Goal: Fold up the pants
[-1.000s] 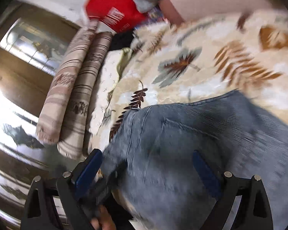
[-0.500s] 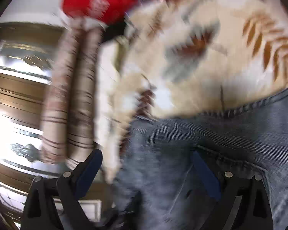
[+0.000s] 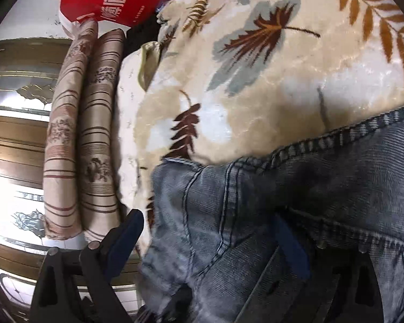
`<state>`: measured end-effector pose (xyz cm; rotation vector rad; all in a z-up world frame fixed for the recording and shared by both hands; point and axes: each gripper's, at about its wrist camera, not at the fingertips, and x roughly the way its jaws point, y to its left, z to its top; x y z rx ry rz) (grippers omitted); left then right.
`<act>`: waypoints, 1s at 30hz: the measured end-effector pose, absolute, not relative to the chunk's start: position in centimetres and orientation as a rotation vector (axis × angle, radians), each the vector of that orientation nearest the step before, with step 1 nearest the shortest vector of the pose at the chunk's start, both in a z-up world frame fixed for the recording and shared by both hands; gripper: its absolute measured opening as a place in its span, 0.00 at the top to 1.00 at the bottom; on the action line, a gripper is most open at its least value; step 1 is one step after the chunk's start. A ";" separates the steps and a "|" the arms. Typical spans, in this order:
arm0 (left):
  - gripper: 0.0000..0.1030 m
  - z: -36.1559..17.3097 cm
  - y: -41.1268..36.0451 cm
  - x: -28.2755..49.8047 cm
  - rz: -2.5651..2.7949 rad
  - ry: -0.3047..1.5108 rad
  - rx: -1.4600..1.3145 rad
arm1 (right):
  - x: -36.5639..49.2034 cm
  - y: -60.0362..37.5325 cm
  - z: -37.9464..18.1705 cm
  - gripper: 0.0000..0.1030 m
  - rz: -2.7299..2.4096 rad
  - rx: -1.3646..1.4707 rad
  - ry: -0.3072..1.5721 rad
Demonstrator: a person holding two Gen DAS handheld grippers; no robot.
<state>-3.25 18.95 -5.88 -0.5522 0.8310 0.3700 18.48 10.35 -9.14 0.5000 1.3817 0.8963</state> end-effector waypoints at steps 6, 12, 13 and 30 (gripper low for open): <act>0.83 -5.7 18.8 -3.4 0.368 0.819 -0.550 | 16.0 5.9 -5.1 0.07 0.920 0.420 1.325; 0.83 -5.3 18.3 -3.4 0.380 0.807 -0.521 | 10.6 1.0 -5.8 0.07 0.897 0.326 1.378; 0.83 -5.3 18.3 -3.3 0.383 0.808 -0.520 | 10.0 1.0 -6.4 0.07 0.902 0.328 1.393; 0.83 -5.3 17.9 -3.3 0.408 0.809 -0.477 | 9.6 -0.3 -8.0 0.06 0.900 0.436 1.482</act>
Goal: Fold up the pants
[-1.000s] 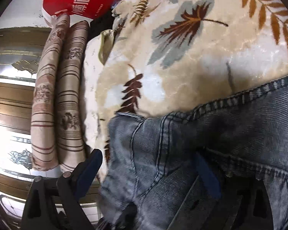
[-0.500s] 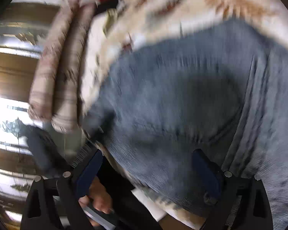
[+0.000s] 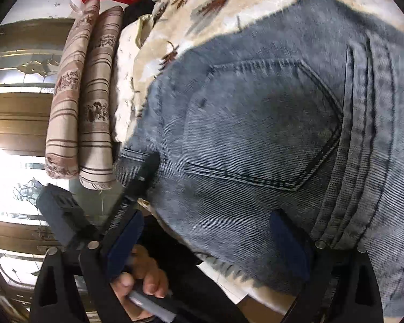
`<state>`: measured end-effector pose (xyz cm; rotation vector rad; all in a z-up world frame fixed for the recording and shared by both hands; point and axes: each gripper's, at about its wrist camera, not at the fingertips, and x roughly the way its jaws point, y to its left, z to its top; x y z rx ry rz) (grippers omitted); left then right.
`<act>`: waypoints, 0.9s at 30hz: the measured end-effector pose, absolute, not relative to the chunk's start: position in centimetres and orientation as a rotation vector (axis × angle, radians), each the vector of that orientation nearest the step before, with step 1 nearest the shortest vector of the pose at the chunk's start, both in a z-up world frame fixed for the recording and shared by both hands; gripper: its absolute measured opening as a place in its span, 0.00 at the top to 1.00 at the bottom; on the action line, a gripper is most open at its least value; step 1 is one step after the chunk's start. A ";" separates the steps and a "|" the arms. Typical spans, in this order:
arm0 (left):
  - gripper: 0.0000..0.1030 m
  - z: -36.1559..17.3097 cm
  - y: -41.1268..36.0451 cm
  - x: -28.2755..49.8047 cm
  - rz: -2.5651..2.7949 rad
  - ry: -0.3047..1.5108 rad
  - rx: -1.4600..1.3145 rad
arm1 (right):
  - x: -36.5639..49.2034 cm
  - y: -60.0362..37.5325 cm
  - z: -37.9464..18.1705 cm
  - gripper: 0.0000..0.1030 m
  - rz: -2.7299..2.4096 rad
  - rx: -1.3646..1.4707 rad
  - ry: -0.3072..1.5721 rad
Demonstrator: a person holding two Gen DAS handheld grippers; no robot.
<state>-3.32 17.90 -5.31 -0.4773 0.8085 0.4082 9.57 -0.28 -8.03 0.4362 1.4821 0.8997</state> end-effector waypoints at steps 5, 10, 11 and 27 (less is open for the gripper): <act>0.83 -5.3 17.8 -3.3 0.408 0.808 -0.475 | 9.3 0.7 -8.8 0.06 0.879 0.388 1.499; 0.83 -5.3 17.9 -3.3 0.409 0.808 -0.474 | 9.8 0.8 -7.8 0.06 0.867 0.388 1.507; 0.83 -5.3 17.8 -3.3 0.411 0.806 -0.472 | 9.9 0.0 -6.8 0.06 0.873 0.403 1.478; 0.85 0.7 12.4 -1.7 0.394 0.697 -0.234 | 6.5 -22.9 -7.6 0.06 0.453 0.501 1.222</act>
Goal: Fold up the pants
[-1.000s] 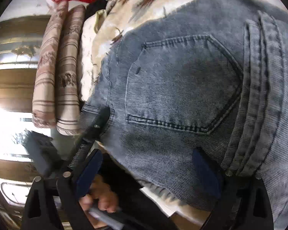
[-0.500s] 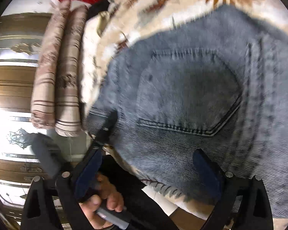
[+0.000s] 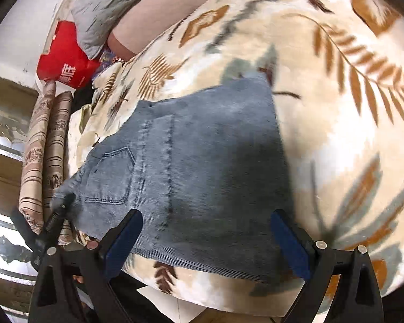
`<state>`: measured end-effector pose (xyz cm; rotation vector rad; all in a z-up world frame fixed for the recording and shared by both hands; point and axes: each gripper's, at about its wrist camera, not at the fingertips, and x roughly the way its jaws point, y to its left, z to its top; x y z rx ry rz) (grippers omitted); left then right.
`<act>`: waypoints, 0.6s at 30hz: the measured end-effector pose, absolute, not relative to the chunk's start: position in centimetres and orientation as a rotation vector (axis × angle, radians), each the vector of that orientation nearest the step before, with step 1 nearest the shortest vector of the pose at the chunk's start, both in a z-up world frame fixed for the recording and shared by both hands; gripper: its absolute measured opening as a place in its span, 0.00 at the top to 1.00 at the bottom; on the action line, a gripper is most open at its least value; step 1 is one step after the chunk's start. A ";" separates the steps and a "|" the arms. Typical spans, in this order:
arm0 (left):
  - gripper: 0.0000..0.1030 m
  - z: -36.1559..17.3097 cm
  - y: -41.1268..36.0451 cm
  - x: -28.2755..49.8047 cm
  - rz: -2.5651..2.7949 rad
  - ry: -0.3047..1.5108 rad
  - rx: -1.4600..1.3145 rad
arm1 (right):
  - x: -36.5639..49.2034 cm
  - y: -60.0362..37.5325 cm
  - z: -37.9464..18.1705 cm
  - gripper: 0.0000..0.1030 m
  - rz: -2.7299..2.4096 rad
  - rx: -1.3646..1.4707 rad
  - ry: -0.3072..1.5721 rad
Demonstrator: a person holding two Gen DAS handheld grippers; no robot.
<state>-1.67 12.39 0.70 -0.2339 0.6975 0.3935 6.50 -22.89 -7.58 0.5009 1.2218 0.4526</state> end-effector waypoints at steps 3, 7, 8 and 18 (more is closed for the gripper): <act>0.85 3.6 8.3 -1.0 0.350 0.642 -0.091 | 6.6 -24.2 -8.3 0.06 0.507 0.563 1.192; 0.86 5.5 0.0 -0.8 0.225 0.583 0.131 | 6.0 -25.7 -9.1 0.06 0.568 0.710 1.155; 0.86 5.3 -3.1 -1.0 0.162 0.574 0.199 | 6.0 -26.3 -9.4 0.06 0.583 0.762 1.149; 0.84 -6.4 -16.8 0.7 -0.226 0.910 0.426 | 4.4 -34.3 -10.6 0.06 0.491 1.052 1.013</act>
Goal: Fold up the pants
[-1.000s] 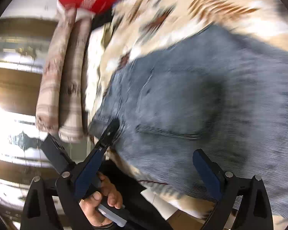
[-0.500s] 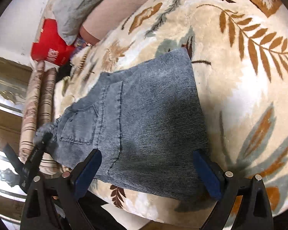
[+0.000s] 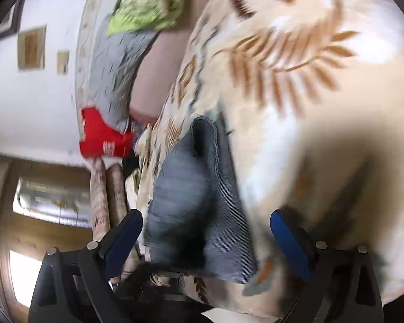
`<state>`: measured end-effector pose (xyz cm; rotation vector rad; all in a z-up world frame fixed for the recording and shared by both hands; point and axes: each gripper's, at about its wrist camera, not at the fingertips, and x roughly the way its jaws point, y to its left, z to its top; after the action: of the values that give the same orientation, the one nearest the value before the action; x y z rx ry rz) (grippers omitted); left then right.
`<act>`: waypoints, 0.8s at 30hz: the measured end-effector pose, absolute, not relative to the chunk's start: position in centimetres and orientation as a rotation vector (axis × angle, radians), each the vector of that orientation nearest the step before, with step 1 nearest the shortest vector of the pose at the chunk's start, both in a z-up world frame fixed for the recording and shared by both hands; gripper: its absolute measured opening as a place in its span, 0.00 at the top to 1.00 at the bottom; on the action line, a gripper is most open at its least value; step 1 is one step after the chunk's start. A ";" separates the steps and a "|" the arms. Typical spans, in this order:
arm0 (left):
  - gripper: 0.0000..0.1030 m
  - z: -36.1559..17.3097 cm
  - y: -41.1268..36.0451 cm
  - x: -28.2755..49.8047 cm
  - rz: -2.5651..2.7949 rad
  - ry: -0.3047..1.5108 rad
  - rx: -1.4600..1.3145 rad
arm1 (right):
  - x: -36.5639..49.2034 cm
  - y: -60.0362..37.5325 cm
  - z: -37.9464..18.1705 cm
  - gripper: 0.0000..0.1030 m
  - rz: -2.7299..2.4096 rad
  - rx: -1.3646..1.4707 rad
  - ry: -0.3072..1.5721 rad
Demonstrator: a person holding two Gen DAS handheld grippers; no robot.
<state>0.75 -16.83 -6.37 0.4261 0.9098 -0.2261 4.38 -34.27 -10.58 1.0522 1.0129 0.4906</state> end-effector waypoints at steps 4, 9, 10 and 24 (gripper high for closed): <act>0.49 -2.6 -15.0 0.3 -0.365 0.934 0.275 | 3.9 -35.5 -11.4 0.06 0.478 1.094 1.005; 0.34 4.2 -7.9 -2.6 -0.328 0.767 0.093 | 3.4 -34.5 -9.9 0.06 0.502 1.040 0.981; 0.29 4.8 -6.2 -2.9 -0.276 0.736 0.071 | 3.0 -34.2 -9.2 0.06 0.526 1.029 0.972; 0.29 -0.4 2.8 0.5 -0.008 0.845 -0.093 | 1.6 -28.6 -11.4 0.16 0.550 1.115 1.096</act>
<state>0.53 2.80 -0.41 -0.0926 0.8447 -0.0076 1.56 -28.61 -11.36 1.1153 1.0964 0.5505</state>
